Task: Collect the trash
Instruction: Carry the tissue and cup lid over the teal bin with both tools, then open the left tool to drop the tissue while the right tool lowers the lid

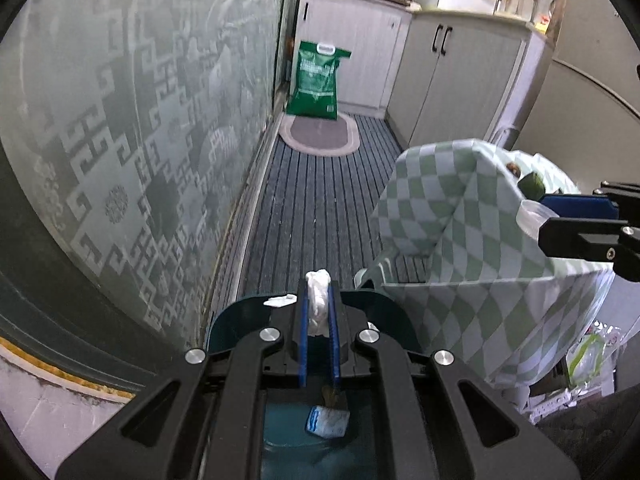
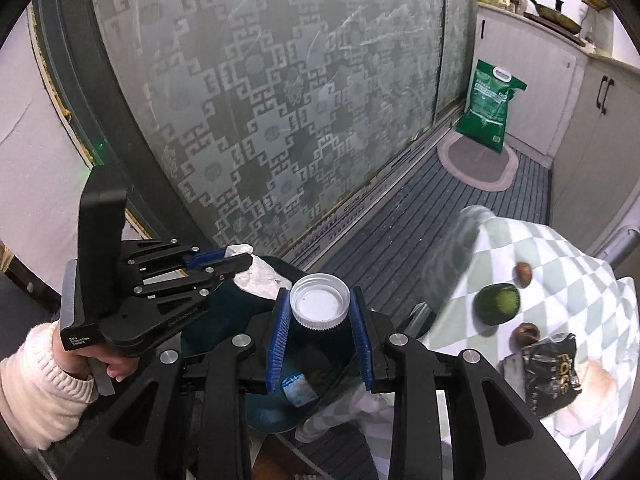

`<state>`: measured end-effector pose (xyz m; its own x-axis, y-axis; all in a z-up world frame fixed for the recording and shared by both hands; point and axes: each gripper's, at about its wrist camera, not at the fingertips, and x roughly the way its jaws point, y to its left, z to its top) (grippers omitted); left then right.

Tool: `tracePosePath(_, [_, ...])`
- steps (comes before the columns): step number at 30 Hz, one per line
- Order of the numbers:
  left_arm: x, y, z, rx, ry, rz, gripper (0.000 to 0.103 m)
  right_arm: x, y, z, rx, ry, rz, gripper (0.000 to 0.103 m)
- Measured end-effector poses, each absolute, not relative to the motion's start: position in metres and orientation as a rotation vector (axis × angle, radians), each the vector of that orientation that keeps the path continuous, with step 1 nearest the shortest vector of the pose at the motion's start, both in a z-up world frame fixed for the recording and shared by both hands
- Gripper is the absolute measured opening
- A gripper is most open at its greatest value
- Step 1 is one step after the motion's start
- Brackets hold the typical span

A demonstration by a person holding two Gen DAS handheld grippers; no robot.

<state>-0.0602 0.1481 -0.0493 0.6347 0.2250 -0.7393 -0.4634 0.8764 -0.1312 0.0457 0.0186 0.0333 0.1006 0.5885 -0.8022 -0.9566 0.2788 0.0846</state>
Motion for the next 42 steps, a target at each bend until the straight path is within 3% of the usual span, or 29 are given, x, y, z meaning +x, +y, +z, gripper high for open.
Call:
tracePosePath(15, [-0.047, 0.154, -0.093, -0.364, 0.993, 0.353, 0.013, 0.033, 0.043, -0.007, -0.63, 0.971, 1.234, 0.03])
tracePosePath(28, [-0.05, 0.16, -0.097, -0.379, 0.998, 0.363, 0.026, 0.021, 0.055, -0.041, -0.705, 1.065, 1.226, 0.03])
tracePosePath(39, [-0.052, 0.162, -0.086, -0.362, 0.941, 0.383, 0.047, 0.019, 0.059, -0.057, -0.719, 1.112, 1.225, 0.03])
tracePosePath(42, [-0.053, 0.162, -0.08, -0.351, 0.914, 0.395, 0.049, 0.018, 0.058, -0.06, -0.722, 1.12, 1.227, 0.03])
